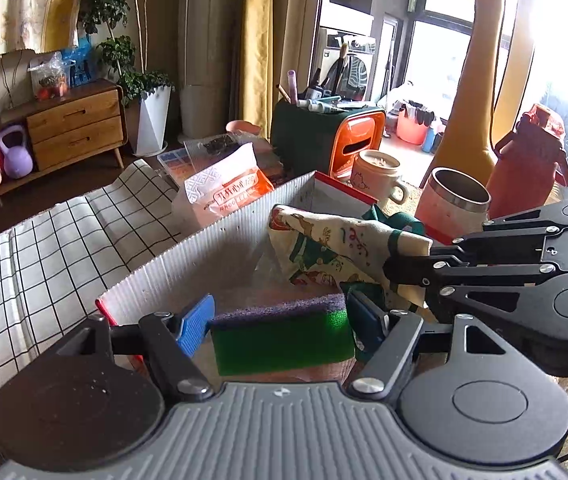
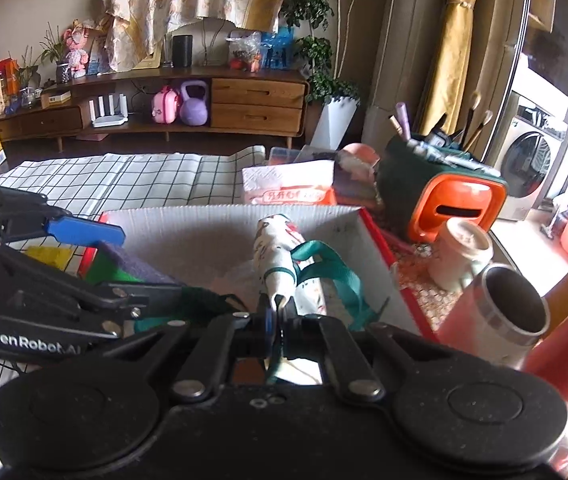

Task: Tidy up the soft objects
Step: 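Open both tools to release the tote bag and sponge in the box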

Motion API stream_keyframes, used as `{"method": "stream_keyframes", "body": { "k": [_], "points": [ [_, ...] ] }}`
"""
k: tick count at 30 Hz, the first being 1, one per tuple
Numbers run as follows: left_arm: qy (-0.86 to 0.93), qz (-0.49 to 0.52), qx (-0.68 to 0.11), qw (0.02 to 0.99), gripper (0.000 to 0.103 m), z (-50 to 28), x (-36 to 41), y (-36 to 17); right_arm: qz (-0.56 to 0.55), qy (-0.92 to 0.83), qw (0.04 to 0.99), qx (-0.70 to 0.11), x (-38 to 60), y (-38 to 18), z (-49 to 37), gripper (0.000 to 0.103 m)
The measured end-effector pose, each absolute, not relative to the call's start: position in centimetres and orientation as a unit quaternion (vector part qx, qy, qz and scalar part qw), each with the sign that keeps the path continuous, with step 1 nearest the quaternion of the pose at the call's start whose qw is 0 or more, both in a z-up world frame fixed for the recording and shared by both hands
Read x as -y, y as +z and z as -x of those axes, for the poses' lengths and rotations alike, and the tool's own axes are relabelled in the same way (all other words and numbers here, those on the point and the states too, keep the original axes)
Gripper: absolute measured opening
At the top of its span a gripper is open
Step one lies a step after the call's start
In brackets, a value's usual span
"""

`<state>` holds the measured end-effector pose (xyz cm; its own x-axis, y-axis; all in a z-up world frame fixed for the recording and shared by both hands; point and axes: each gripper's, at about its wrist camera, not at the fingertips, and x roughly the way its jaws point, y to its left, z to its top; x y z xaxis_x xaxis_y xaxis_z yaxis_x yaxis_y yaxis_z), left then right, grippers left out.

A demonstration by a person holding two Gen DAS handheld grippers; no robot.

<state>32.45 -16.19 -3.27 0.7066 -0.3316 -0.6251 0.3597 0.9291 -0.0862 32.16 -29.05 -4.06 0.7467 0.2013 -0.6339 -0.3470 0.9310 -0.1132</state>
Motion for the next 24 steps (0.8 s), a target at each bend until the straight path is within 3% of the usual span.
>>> {"method": "stream_keyframes", "body": {
  "k": [12, 18, 21, 24],
  "points": [
    [-0.203, -0.026, -0.398, 0.894, 0.073, -32.8, 16.8, -6.0, -0.019, 0.17, 0.902, -0.396, 31.9, -6.5, -33.7, 0.007],
    [-0.213, -0.029, -0.405, 0.889, 0.076, -32.0, 16.5, -5.8, -0.042, 0.179, 0.9, -0.395, 32.5, -5.5, -32.8, 0.023],
    [-0.228, -0.032, -0.411, 0.882, 0.079, -31.3, 16.4, -5.6, -0.04, 0.179, 0.902, -0.39, 32.7, -4.9, -32.2, 0.038],
    [-0.231, -0.049, -0.406, 0.883, 0.081, -30.2, 16.5, -5.3, -0.035, 0.18, 0.904, -0.386, 32.6, -4.1, -31.6, 0.04]
  ]
}}
